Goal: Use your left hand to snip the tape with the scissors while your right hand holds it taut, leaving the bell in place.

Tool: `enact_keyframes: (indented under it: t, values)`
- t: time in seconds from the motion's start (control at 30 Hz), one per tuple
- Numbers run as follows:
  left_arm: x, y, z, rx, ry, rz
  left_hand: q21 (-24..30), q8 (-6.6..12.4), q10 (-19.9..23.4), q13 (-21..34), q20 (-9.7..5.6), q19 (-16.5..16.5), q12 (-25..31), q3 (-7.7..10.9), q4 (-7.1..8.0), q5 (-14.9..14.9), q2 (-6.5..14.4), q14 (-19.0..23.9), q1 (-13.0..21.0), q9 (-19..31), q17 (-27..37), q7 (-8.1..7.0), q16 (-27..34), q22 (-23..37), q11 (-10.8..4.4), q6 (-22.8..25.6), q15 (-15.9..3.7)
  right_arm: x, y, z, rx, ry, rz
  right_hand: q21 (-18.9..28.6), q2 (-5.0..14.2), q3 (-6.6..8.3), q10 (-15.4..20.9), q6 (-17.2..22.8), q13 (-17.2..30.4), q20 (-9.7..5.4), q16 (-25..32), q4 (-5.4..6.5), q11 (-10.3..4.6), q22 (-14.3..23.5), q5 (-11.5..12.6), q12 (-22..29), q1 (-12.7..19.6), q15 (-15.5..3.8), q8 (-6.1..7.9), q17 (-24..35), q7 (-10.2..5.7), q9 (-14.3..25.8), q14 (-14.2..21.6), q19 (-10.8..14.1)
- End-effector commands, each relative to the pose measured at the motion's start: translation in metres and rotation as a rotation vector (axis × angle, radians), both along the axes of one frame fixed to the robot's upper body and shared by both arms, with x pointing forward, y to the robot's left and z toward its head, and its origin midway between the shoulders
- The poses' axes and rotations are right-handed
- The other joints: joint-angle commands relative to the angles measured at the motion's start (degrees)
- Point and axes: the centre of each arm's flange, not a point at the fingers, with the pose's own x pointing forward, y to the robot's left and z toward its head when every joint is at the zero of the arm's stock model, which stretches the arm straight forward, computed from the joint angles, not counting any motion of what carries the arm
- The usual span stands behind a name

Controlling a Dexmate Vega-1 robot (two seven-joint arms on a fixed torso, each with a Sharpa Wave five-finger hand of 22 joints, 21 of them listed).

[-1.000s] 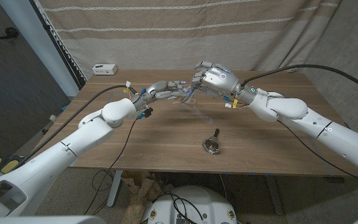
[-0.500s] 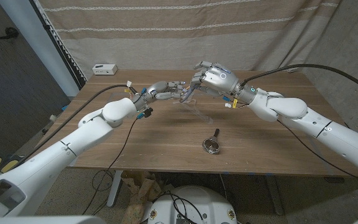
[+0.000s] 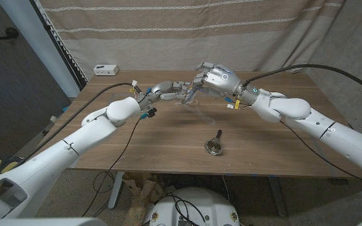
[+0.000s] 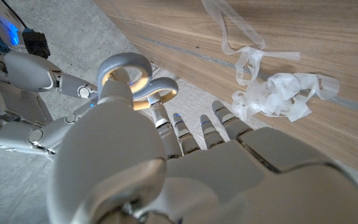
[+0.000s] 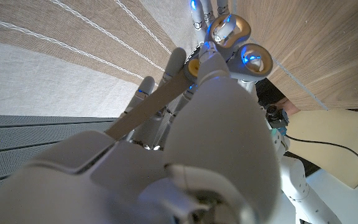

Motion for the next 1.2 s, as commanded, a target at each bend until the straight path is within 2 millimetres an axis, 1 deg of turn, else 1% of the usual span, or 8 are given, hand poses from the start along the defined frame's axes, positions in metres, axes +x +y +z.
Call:
enact_keyframes:
  t: [0.03,0.4,0.5,0.7,0.73,0.8,1.03,1.2]
  values:
    - [-0.0042,-0.007,0.0005,0.034,-0.016,0.02,0.03,-0.08,-0.15,0.05,-0.13,-0.32,0.11,0.4,0.0,-0.08,0.04,-0.34,0.6,0.06,0.16,0.12,0.21,0.11,-0.15,0.41,-3.51,-0.0003,0.0033,0.0023,-0.011,0.0,0.0,0.33,3.45,-0.17,0.3,0.46,0.11,-8.9,-0.02,0.2,-0.13,0.15,0.44,0.32,3.2,-6.19,-0.04,0.33,-0.07,0.13,0.73,-0.13]
    - [-0.0029,-0.0062,-0.0027,0.029,-0.011,0.025,0.04,-0.19,-0.23,-0.02,-0.15,-0.38,0.13,0.53,0.06,-0.12,0.05,-0.42,0.62,-0.17,0.16,0.01,0.23,0.12,-0.09,0.71,-3.48,-0.0003,0.0049,0.0024,-0.019,-0.003,0.006,0.64,3.45,-0.17,0.22,0.53,0.22,-8.9,-0.23,0.19,-0.14,0.14,0.4,0.44,3.2,-6.19,-0.01,0.36,-0.17,0.11,0.84,-0.25]
    - [-0.0022,-0.0057,-0.0031,0.024,-0.012,0.027,0.04,-0.23,-0.1,-0.05,-0.12,-0.39,0.2,0.5,0.12,-0.15,-0.07,-0.34,0.49,-0.33,0.17,0.32,0.27,0.12,-0.18,0.96,-3.51,-0.0011,0.0056,0.0011,-0.023,0.0,0.011,0.75,3.42,-0.2,0.28,0.5,0.27,-8.89,-0.24,0.18,-0.18,0.13,0.41,0.53,3.18,-6.19,-0.02,0.45,-0.11,0.09,0.87,-0.29]
    - [0.0,-0.0065,-0.0034,0.021,-0.014,0.024,0.09,-1.37,0.46,-0.16,-0.02,-0.34,0.47,0.13,0.46,-0.16,-0.68,-0.22,-0.35,-0.99,0.18,-0.8,0.36,0.12,-0.43,-0.53,-3.44,-0.0044,0.0073,-0.0003,-0.026,-0.005,0.028,0.89,3.44,-0.21,0.28,0.5,0.37,-8.9,-0.36,0.16,-0.19,0.13,0.4,0.66,3.2,-6.19,-0.01,0.46,-0.08,0.09,0.86,-0.37]
    - [0.0003,-0.0067,-0.0035,0.021,-0.015,0.022,0.09,-1.4,0.45,-0.18,0.03,-0.34,0.46,0.05,0.52,-0.17,-0.77,-0.23,-0.51,-1.08,0.18,-0.75,0.36,0.12,-0.48,-0.42,-3.38,-0.0045,0.0073,-0.0003,-0.026,-0.008,0.03,0.92,3.42,-0.22,0.27,0.56,0.38,-8.9,-0.38,0.15,-0.2,0.12,0.39,0.67,3.21,-6.19,0.01,0.45,-0.12,0.08,0.88,-0.36]
    - [0.001,-0.0072,-0.0038,0.018,-0.015,0.019,0.12,-1.35,0.45,-0.24,-0.01,-0.29,0.46,-0.21,0.74,-0.16,-1.07,-0.06,-1.09,-1.46,0.19,-1.33,0.44,0.13,-0.35,0.44,-3.5,-0.0049,0.0073,0.0,-0.026,-0.008,0.031,0.99,3.43,-0.22,0.23,0.42,0.41,-8.9,-0.37,0.15,-0.21,0.13,0.39,0.72,3.21,-6.19,-0.04,0.5,-0.14,0.08,0.95,-0.39]
    - [0.002,-0.0085,-0.0055,0.016,-0.009,0.012,0.17,-1.49,0.6,-0.35,-0.25,-0.16,0.5,-0.63,1.04,-0.09,-1.58,0.07,-1.96,-2.16,0.21,-1.15,0.49,0.13,-0.44,1.43,-3.88,-0.0058,0.0078,-0.0005,-0.027,-0.006,0.038,1.32,3.41,-0.24,0.17,0.51,0.6,-8.91,-0.6,0.08,-0.19,0.13,0.42,0.97,3.29,-6.19,0.0,0.52,-0.18,0.05,0.94,-0.48]
    - [0.0026,-0.0105,-0.0063,0.019,-0.009,0.004,0.18,-1.47,0.65,-0.43,-0.43,-0.12,0.5,-1.02,1.23,-0.02,-2.1,0.13,-2.66,-2.66,0.21,-1.59,0.5,0.13,-0.65,2.44,-4.1,-0.0058,0.0083,0.0,-0.026,-0.002,0.043,1.5,3.38,-0.27,0.19,0.4,0.69,-8.9,-0.52,0.07,-0.25,0.13,0.43,1.13,3.3,-6.19,-0.03,0.69,-0.09,0.04,1.17,-0.52]
